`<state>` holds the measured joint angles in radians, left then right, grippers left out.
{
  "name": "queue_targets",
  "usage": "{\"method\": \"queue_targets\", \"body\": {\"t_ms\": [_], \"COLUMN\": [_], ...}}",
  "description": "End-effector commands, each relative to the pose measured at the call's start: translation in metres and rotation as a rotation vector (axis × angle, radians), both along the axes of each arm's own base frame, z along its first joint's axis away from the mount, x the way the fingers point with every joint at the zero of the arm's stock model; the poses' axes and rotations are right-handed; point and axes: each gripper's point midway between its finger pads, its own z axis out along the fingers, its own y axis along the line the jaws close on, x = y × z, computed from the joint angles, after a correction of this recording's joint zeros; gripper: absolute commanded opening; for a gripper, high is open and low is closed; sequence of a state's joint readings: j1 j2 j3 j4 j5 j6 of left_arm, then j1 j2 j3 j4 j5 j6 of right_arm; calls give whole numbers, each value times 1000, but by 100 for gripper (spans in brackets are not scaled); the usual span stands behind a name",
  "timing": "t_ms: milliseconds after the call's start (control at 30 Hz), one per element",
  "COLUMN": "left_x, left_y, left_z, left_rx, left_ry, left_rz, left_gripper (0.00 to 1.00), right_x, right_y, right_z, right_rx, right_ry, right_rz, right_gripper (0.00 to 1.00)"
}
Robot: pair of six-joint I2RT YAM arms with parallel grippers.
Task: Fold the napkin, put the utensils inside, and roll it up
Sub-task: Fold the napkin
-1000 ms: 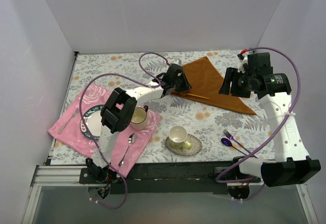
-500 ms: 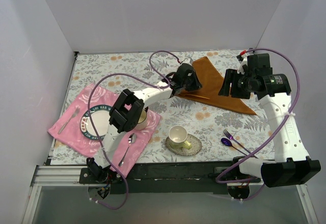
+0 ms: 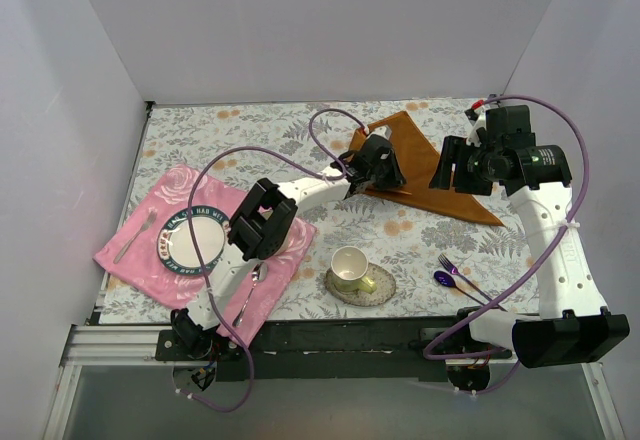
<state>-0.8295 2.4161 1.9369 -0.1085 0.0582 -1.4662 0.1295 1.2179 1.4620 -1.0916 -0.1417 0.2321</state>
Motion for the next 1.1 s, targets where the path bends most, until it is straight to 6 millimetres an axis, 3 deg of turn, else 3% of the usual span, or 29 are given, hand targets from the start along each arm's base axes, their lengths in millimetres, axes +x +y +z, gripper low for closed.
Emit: {"method": "queue_targets", "body": {"t_ms": [0,467,733,1067], "left_x": [-3,-16,-11,-2], "left_y": [-13,-22,-24,-23], "left_z": [21,1,-8,9], "left_rx": [-41,-33,-22,-38], "left_ry": [-18,17,16,-19], "left_rz": [-23,-70,-56,-24], "left_gripper": [8,11,16,17], "right_x": [-4,-4,-6,-9], "right_y": [-1,-3,0,-1], "right_z": [3,2,-1,-3], "right_rx": [9,7,23,24], "right_ry": [-13,-10,5,14], "right_rz": [2,-5,2,2], "right_gripper": [69,70,70,70]}}
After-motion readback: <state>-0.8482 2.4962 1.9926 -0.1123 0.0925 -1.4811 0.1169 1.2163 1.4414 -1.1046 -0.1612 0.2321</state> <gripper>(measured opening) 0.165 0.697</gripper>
